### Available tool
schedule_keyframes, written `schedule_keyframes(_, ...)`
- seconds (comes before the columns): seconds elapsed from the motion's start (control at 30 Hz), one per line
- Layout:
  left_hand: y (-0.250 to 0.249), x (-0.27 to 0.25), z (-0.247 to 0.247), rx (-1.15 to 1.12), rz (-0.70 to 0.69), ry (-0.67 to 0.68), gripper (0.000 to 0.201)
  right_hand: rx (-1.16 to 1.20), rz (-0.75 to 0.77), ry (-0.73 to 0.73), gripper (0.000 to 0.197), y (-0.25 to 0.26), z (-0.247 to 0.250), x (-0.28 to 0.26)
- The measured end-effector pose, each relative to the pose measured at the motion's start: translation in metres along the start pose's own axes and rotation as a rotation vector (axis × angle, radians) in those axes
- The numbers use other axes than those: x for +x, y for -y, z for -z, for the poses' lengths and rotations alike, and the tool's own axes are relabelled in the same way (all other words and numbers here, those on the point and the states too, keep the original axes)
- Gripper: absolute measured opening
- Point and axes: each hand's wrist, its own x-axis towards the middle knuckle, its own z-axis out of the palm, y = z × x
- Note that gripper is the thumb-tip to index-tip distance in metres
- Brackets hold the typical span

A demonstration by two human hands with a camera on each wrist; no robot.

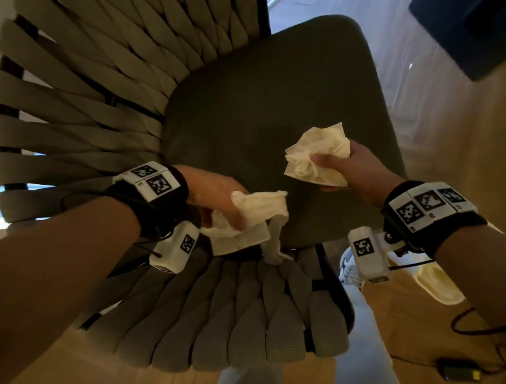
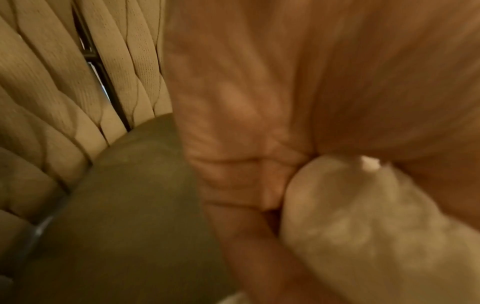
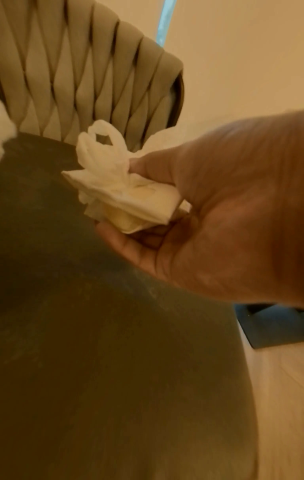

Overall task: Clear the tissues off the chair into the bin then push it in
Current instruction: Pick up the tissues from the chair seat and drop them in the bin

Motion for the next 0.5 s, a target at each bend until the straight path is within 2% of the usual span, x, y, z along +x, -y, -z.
schedule_keyframes(0.13,-0.048,0.009,-0.003,-0.301,-0.154,-0.115,0.031,0.061,0.026,-0.088,0.051,-0.014,0.037,-0.016)
schedule_keyframes(0.23,-0.106,0.028,-0.014,-0.399,-0.284,-0.239,0.03,0.145,0.07,-0.179,0.051,-0.035,0.075,-0.035)
schedule_keyframes(0.37,-0.195,0.066,-0.043,-0.184,-0.461,-0.325,0.038,0.223,0.14,-0.337,0.046,-0.08,0.135,-0.066)
schedule_keyframes(0.43,-0.242,0.087,-0.065,0.08,-0.522,-0.374,0.048,0.239,0.127,-0.444,0.046,-0.109,0.168,-0.081)
schedule_keyframes(0.5,-0.289,0.107,-0.094,0.318,-0.584,-0.404,0.055,0.295,0.099,-0.542,0.036,-0.141,0.2,-0.097)
